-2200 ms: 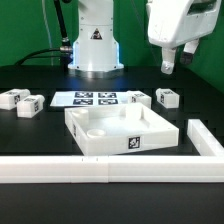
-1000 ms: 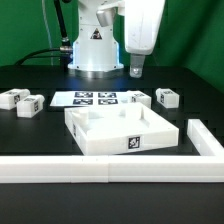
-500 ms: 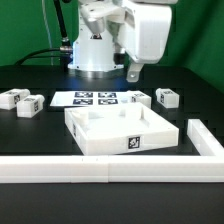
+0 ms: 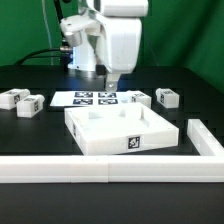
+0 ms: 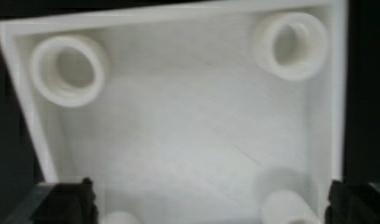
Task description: Assemble square table
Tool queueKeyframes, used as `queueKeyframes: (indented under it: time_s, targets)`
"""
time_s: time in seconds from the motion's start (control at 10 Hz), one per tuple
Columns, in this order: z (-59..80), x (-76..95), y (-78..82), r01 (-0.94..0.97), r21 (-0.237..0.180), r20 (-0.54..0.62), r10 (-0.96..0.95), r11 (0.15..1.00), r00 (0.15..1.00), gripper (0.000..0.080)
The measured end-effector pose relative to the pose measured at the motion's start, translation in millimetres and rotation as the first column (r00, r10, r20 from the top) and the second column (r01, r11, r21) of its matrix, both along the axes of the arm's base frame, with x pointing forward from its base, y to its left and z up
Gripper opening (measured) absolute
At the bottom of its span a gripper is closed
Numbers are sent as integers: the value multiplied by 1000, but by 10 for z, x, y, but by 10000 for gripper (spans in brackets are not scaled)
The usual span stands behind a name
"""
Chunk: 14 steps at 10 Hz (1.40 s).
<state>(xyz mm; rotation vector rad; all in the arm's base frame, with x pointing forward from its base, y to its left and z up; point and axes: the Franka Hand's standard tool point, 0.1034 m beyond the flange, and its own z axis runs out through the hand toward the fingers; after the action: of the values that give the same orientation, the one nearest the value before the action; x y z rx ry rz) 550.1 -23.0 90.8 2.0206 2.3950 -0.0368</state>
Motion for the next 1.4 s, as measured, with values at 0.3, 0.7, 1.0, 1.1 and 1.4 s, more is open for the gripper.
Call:
queueKeyframes:
  time_s: [0.3, 0.7, 1.0, 1.1, 1.4]
  targets:
    - [-123, -62, -115, 13, 6, 45, -13, 1000, 999, 650]
    - [-138, -80, -96, 14, 6, 44, -14, 1000, 999, 650]
    - [-279, -463, 123, -103, 3, 62, 103, 995, 993, 650]
    - [-363, -619, 113, -127, 9, 76, 126, 992, 989, 650]
    - [-638, -870, 14, -112, 30, 37, 111, 993, 993, 650]
